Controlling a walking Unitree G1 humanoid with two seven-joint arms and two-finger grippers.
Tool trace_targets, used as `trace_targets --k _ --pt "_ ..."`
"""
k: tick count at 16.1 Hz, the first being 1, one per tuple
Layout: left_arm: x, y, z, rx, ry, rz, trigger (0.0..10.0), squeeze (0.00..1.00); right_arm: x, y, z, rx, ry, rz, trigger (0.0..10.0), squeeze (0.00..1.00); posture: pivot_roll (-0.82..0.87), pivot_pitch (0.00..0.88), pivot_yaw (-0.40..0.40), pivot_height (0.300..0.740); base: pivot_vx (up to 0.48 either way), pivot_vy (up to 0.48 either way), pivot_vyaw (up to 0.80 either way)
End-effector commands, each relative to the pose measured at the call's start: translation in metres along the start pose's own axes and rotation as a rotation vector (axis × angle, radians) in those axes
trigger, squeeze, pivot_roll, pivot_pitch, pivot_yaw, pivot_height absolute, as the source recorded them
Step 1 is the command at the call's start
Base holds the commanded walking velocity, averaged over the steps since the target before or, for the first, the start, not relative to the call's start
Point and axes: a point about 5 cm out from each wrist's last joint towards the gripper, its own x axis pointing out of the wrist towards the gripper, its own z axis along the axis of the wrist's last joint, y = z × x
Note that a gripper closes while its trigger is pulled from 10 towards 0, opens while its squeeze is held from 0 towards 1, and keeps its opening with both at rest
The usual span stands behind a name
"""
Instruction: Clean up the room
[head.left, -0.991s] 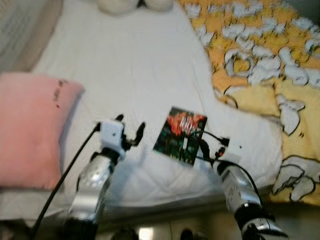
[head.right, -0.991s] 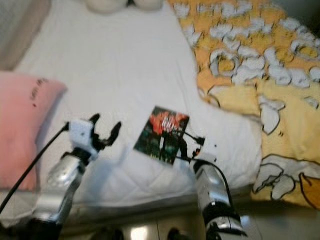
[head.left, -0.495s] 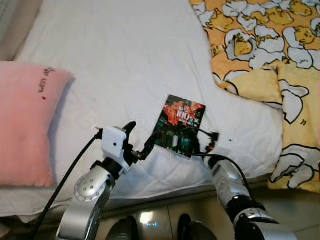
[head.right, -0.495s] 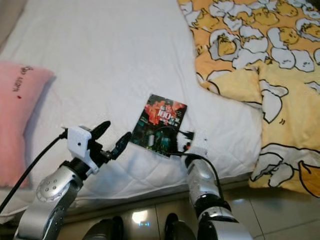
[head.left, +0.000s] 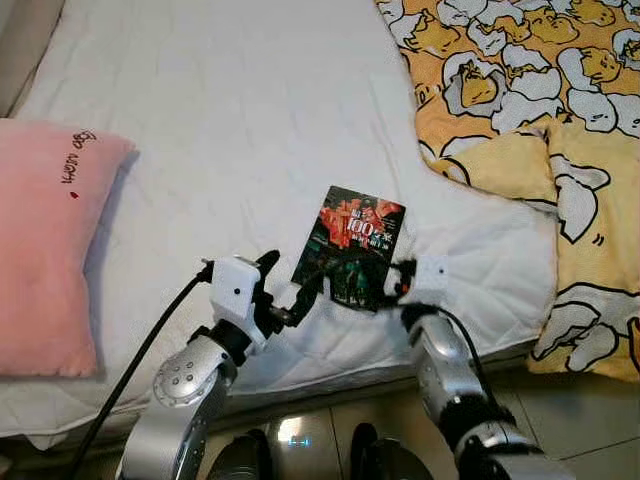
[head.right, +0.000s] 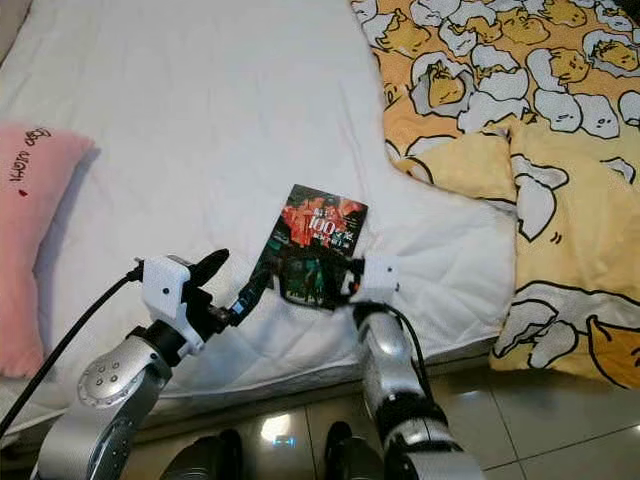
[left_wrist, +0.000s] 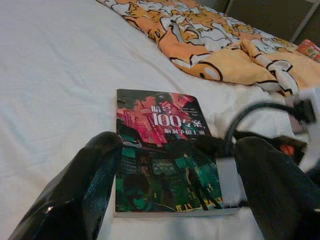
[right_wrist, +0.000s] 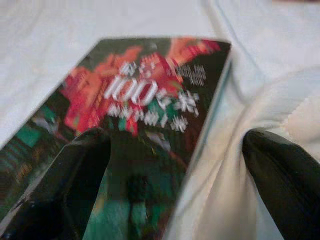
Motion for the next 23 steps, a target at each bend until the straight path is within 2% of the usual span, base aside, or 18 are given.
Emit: trace_targets --k 1,4,6,7,8,9,12,14,15,16,17,18,21,23 --pt "-0.002 -0.003 -0.002 -0.01 0.016 -0.003 10.0 0.0 0.005 0.011 0.001 -0.013 0.015 0.042 10.0 0.0 0.38 0.323 -0.043 0.74 0.0 0.0 0.0" --pt "-0.004 -0.004 -0.001 -0.009 0.022 -0.008 10.0 0.0 0.013 0.013 0.013 0.01 -0.004 0.031 10.0 0.0 0.39 0.316 -0.056 0.74 0.0 0.0 0.0" --pt "-0.005 -0.004 -0.003 -0.012 0.025 -0.006 10.0 0.0 0.003 0.003 -0.003 0.059 0.044 -0.042 10.0 0.0 0.39 0.313 -0.073 0.74 0.0 0.0 0.0" --pt "-0.005 -0.003 -0.004 -0.02 0.026 0.008 10.0 0.0 -0.018 -0.005 -0.03 0.068 0.118 -0.079 10.0 0.0 0.38 0.309 -0.078 0.74 0.0 0.0 0.0" --pt "-0.004 -0.002 -0.004 -0.027 0.025 0.015 10.0 0.0 -0.048 -0.008 -0.064 0.053 0.211 -0.084 10.0 0.0 0.37 0.309 -0.079 0.74 0.0 0.0 0.0" --pt "-0.002 -0.001 -0.006 -0.027 0.029 0.013 10.0 0.0 -0.066 -0.008 -0.083 0.03 0.276 -0.068 10.0 0.0 0.35 0.306 -0.073 0.74 0.0 0.0 0.0" --pt "0.003 0.001 -0.009 -0.022 0.042 0.012 10.0 0.0 -0.099 -0.021 -0.113 0.037 0.421 -0.127 10.0 0.0 0.34 0.302 -0.061 0.74 0.0 0.0 0.0" --pt "0.004 0.004 -0.01 -0.014 0.046 0.012 10.0 0.0 -0.113 -0.015 -0.121 0.1 0.428 -0.14 10.0 0.0 0.33 0.298 -0.058 0.74 0.0 0.0 0.0" --pt "0.004 0.004 -0.01 -0.015 0.047 0.012 10.0 0.0 -0.114 -0.008 -0.119 0.105 0.409 -0.121 10.0 0.0 0.33 0.295 -0.058 0.74 0.0 0.0 0.0" --pt "0.004 0.005 -0.01 -0.015 0.046 0.012 10.0 0.0 -0.112 -0.002 -0.114 0.1 0.374 -0.096 10.0 0.0 0.33 0.293 -0.057 0.74 0.0 0.0 0.0" --pt "0.006 0.006 -0.01 -0.013 0.043 0.013 10.0 0.0 -0.097 0.006 -0.095 0.078 0.273 -0.052 10.0 0.0 0.32 0.288 -0.055 0.74 0.0 0.0 0.0" --pt "0.009 0.006 -0.01 -0.015 0.037 0.014 10.0 0.0 -0.074 0.002 -0.075 0.023 0.197 -0.041 10.0 0.0 0.31 0.285 -0.054 0.74 0.0 0.0 0.0" --pt "0.012 0.007 -0.01 -0.017 0.036 0.021 10.0 0.0 -0.04 -0.011 -0.055 -0.088 0.209 -0.059 10.0 0.0 0.32 0.294 -0.044 0.74 0.0 0.0 0.0" --pt "0.01 0.01 -0.011 -0.008 0.041 0.032 10.0 0.0 -0.022 -0.008 -0.04 -0.094 0.196 -0.061 10.0 0.0 0.34 0.296 -0.045 0.74 0.0 0.0 0.0"
